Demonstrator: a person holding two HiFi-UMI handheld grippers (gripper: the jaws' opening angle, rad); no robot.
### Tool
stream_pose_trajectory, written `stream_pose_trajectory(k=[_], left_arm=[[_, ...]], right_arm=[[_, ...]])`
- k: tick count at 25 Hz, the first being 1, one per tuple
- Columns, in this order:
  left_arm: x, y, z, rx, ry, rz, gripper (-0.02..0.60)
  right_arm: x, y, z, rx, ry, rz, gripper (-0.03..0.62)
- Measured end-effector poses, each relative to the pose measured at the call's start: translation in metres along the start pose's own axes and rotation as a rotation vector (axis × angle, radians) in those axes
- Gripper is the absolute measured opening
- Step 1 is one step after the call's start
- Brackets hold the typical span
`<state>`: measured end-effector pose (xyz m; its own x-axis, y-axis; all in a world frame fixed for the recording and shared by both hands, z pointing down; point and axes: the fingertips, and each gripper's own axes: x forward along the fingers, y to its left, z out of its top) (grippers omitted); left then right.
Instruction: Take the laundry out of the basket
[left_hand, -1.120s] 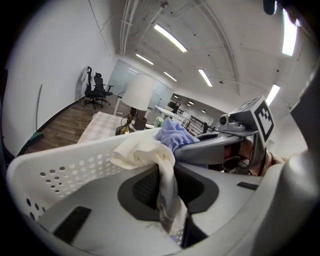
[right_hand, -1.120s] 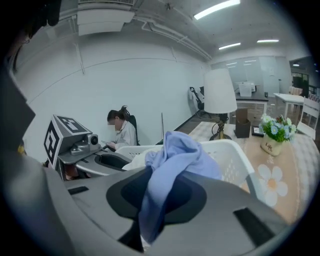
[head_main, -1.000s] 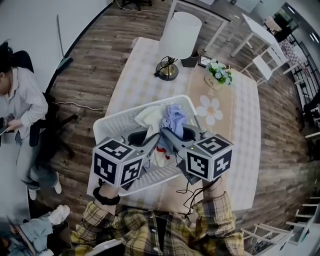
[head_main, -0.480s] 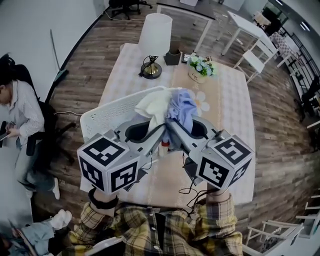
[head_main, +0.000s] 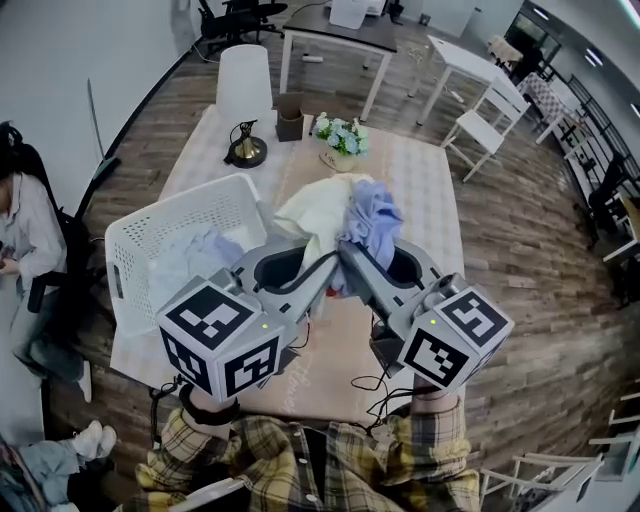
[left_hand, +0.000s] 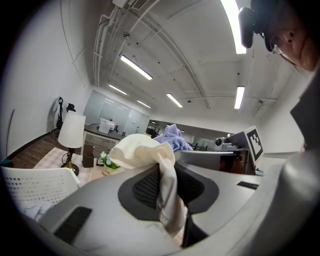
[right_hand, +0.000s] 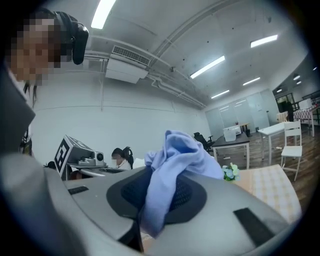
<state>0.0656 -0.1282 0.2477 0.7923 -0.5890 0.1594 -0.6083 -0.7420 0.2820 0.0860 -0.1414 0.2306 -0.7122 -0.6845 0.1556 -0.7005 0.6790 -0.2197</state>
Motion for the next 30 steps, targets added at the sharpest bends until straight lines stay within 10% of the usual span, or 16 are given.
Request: stream_pose_trajectory(k=[17,30], left_arm=[[0.143,-0.155,-0.064,0.081,0.114,-0.166,0.081],[0.206,-0.216,-0.158,-0.009,0.269,-0.387,0.081]], right_arm=[[-0.181,-0.114,-0.036,0.039,-0.019,-0.202,0.084],[-0.261,-0.171,-0.121,0.195,0.047,-0.44,0.084]])
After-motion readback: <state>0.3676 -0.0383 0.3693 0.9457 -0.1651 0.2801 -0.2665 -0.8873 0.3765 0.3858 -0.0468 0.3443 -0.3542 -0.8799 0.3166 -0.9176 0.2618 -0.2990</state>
